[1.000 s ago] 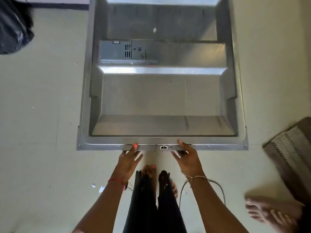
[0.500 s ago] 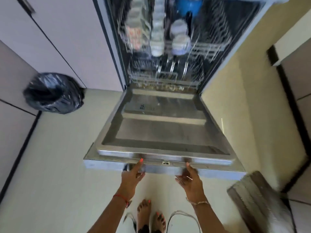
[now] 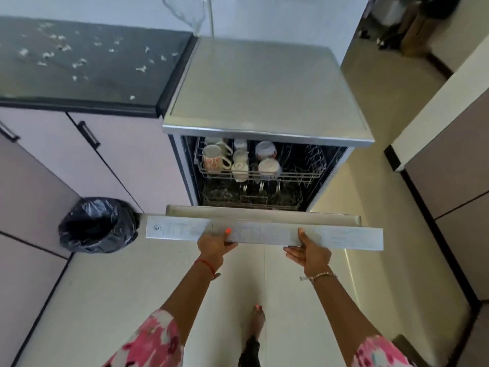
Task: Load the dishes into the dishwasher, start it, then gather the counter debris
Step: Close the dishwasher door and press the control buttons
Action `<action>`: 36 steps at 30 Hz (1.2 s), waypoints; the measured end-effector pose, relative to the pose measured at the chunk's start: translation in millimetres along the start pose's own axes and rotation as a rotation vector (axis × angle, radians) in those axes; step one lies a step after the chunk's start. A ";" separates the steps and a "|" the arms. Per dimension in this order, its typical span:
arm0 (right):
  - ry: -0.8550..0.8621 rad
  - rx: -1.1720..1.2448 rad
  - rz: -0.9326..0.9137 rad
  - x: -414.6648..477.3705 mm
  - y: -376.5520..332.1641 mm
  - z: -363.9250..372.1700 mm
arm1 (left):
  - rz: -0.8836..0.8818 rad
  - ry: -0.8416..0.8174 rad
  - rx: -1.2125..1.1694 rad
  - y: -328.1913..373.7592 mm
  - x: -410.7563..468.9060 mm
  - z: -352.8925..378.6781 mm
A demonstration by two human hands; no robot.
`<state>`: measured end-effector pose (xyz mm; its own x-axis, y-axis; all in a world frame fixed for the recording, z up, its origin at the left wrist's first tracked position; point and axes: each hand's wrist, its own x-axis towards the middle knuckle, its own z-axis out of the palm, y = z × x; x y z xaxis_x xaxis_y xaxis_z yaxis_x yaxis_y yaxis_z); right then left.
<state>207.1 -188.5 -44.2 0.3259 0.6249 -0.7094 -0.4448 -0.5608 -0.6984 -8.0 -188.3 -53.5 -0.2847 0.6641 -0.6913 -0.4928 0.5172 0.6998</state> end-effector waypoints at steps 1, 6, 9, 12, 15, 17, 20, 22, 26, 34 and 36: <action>-0.006 -0.020 -0.019 4.8 -14.0 10.3 | 0.005 -0.005 0.001 15.4 6.1 10.7; -0.068 -0.041 -0.125 38.2 -77.2 67.3 | 0.026 -0.025 -0.096 87.3 38.8 61.9; -0.122 -0.104 -0.216 60.5 -110.3 90.9 | 0.063 -0.052 -0.092 120.8 57.3 88.3; -0.170 -0.424 -0.513 78.2 -138.2 101.7 | 0.175 0.034 0.024 137.2 72.1 105.7; -0.166 -0.961 -1.159 93.5 -167.6 119.0 | 0.404 0.102 0.389 140.2 81.0 115.3; -0.245 -1.275 -1.372 103.5 -182.7 133.4 | 0.529 0.179 0.730 141.7 84.2 117.0; -0.247 -1.656 -1.502 117.7 -200.2 153.3 | 0.672 0.408 1.273 151.4 75.4 118.1; -0.281 -1.804 -1.496 125.4 -209.6 160.0 | 0.957 0.442 1.414 160.3 77.4 115.1; -0.334 -1.879 -1.466 135.4 -216.1 158.7 | 1.224 0.194 1.725 184.2 105.8 115.5; -0.338 -1.821 -1.549 136.3 -214.6 157.4 | 1.253 -0.002 1.855 194.8 114.6 118.9; -0.321 -1.798 -1.559 134.7 -212.6 159.3 | 1.277 0.020 1.818 193.4 116.3 121.9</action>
<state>212.7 101.4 23.9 -0.5854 0.8038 0.1059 0.8097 0.5863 0.0260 -36.2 54.7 23.3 0.2501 0.9582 0.1387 0.9675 -0.2529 0.0028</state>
